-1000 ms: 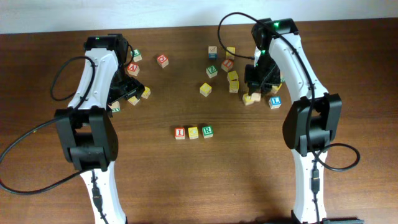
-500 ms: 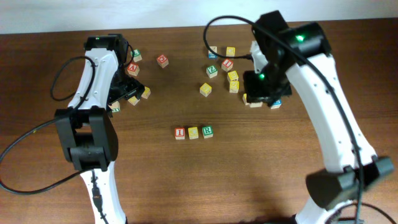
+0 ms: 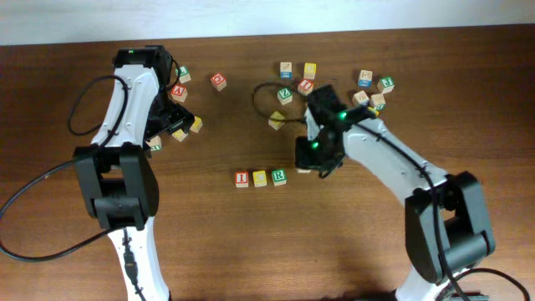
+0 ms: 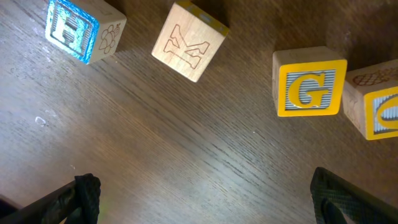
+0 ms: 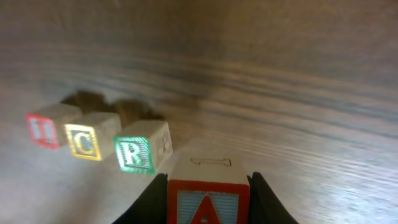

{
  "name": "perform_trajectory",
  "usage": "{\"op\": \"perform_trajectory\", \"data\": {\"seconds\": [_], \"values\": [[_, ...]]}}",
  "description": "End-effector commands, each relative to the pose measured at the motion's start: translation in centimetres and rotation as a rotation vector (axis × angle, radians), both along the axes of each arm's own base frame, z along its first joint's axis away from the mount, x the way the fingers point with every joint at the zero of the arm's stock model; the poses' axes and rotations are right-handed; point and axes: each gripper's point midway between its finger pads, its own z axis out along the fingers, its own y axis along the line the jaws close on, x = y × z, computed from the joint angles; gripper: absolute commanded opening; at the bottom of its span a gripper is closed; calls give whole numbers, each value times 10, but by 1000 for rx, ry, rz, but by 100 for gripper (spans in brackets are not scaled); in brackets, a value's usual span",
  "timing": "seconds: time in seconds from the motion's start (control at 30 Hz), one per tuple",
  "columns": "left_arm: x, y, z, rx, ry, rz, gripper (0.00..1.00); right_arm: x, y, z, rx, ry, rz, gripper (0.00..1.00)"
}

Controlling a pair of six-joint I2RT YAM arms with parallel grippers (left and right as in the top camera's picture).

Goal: Spell out ICRA
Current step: 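Carry the red A block and place it right of the R block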

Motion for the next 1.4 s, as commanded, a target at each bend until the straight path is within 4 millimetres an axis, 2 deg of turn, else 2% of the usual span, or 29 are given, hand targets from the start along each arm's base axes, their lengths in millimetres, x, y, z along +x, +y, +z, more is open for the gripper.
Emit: {"op": "perform_trajectory", "data": {"seconds": [0.0, 0.07, 0.33, 0.63, 0.67, 0.83, 1.03, 1.1, 1.2, 1.27, 1.37], "values": [[1, 2, 10, 4, -26, 11, 99, 1, 5, -14, -83, -52, -41, 24], [1, 2, 10, 5, -26, 11, 99, 3, 0, -18, -166, -80, -69, 24], [1, 2, 10, 5, -26, 11, 99, -9, -3, -47, -235, -13, -62, 24], [1, 2, 10, 4, -26, 11, 99, -16, 12, -46, -156, 25, -52, 25], [1, 2, 10, 5, -26, 11, 99, -16, 13, -46, -146, 29, -50, 29], [1, 2, 10, 5, -26, 11, 99, -19, 15, -46, -135, 41, -47, 31], [1, 2, 10, 4, -26, 11, 99, -21, 19, -45, -114, 53, -41, 28], [1, 2, 10, 4, -26, 11, 99, -21, 19, -45, -114, 51, -34, 22], [1, 2, 10, 5, -26, 11, 99, -20, 19, -45, -115, 48, -26, 23], [1, 2, 10, 5, -26, 11, 99, -21, 18, -45, -117, 44, -5, 25], [1, 2, 10, 5, -26, 11, 99, -19, 19, -42, -117, 42, -6, 40]]}}
